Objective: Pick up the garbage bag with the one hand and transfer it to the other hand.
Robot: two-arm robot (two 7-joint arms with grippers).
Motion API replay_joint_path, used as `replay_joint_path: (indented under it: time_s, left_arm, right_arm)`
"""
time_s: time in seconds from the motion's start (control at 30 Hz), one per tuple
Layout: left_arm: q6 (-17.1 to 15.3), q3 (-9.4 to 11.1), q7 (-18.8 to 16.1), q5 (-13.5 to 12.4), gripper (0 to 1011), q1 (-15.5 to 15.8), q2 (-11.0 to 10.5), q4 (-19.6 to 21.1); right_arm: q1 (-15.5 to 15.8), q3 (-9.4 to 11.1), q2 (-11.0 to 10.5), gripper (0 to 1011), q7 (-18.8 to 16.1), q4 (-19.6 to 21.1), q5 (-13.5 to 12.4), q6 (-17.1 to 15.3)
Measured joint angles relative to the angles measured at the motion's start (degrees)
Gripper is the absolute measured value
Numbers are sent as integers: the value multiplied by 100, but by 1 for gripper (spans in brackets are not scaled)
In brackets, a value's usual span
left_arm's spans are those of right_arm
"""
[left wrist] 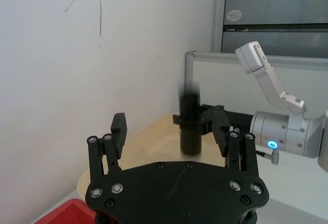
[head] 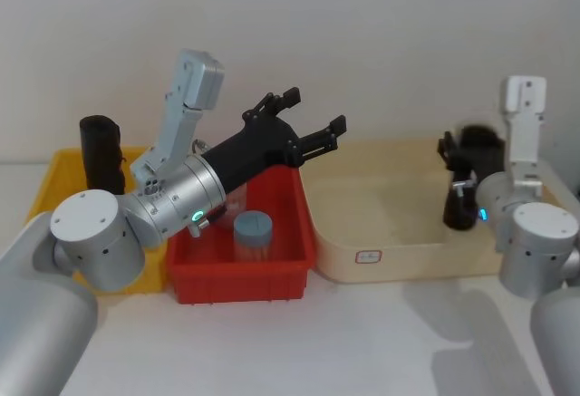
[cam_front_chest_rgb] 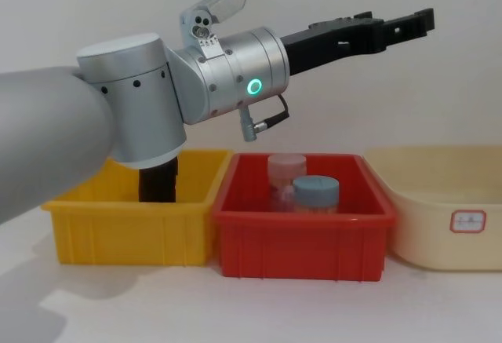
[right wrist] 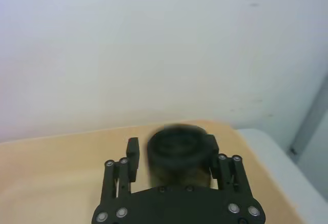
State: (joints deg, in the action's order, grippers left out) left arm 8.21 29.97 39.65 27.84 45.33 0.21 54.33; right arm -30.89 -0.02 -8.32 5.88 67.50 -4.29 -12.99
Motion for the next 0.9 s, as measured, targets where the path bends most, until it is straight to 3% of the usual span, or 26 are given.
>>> replay_joint_path:
  time_s: [0.1,0.33,0.9]
  left_arm:
    - [0,0,0,0,1001,0,0,0]
    - [0,0,0,0,1001,0,0,0]
    - [0,1,-3,0,1001,0,-3,2]
  right_arm:
    - [30,75,-84,846,75,96,69,-41]
    - [128,77,-209,1001,107,307,229,-58]
    - [457,-292,-450,1000,-104,1108,711,179]
